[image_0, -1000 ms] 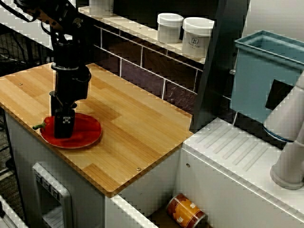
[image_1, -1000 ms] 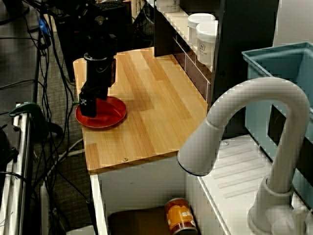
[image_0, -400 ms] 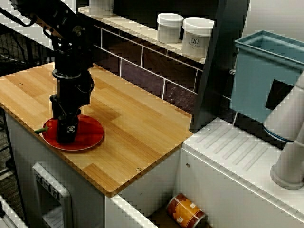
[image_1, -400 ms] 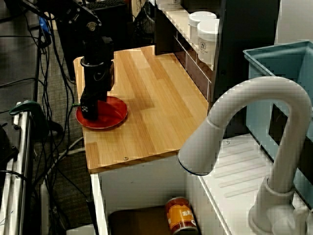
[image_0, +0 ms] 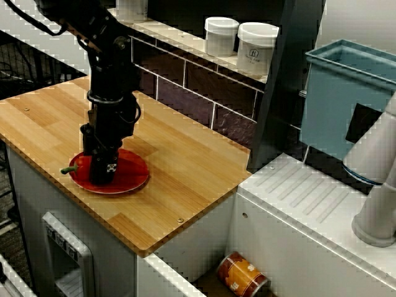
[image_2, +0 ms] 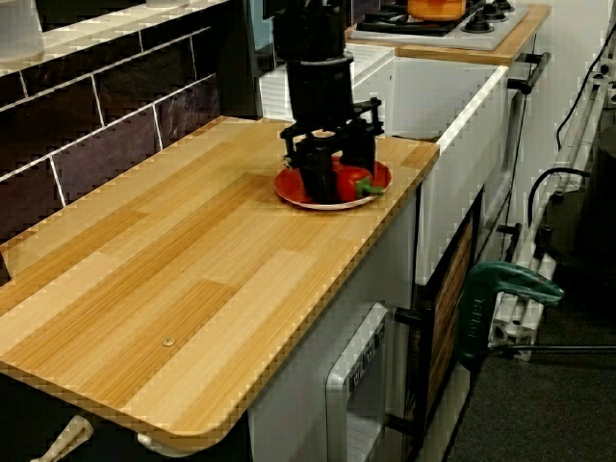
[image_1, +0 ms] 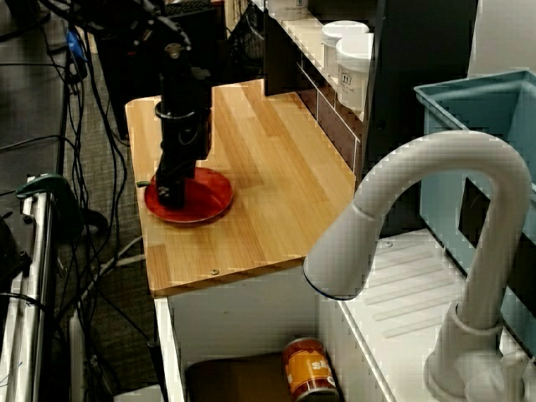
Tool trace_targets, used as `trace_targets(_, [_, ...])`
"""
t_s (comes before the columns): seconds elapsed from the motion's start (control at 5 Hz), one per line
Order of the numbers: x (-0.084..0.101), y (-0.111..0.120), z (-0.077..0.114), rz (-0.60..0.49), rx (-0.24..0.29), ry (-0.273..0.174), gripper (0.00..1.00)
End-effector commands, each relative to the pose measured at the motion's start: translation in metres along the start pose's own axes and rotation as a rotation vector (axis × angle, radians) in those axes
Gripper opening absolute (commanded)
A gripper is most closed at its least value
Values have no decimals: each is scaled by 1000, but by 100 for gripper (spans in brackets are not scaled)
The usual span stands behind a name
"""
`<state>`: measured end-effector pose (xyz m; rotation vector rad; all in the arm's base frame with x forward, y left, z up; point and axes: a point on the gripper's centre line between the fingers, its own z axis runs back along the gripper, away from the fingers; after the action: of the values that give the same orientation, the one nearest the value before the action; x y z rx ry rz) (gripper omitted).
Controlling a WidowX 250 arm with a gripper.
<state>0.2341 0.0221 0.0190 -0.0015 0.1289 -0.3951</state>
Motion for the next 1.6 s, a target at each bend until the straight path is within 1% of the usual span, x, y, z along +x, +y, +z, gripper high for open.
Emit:
trace_targets(0.0, [3, 37, 24, 45, -58, 5, 0])
trace_targets(0.2, [-9, 41, 60, 20, -114, -10, 0])
trace_targets(0.4, [-22, 41, 80, 2, -142, -12, 0])
trace_targets(0.6, [-31, 42, 91, -2, -160, -20, 0])
trace_targets(0.8, [-40, 51, 90, 19, -143, -49, 0])
trace_targets(1.0, [-43, 67, 82, 68, -108, -106, 0])
trace_targets(1.2, [-48, 92, 82, 143, -80, -144, 0])
trace_targets(1.4, [-57, 122, 83, 244, -63, -182, 0])
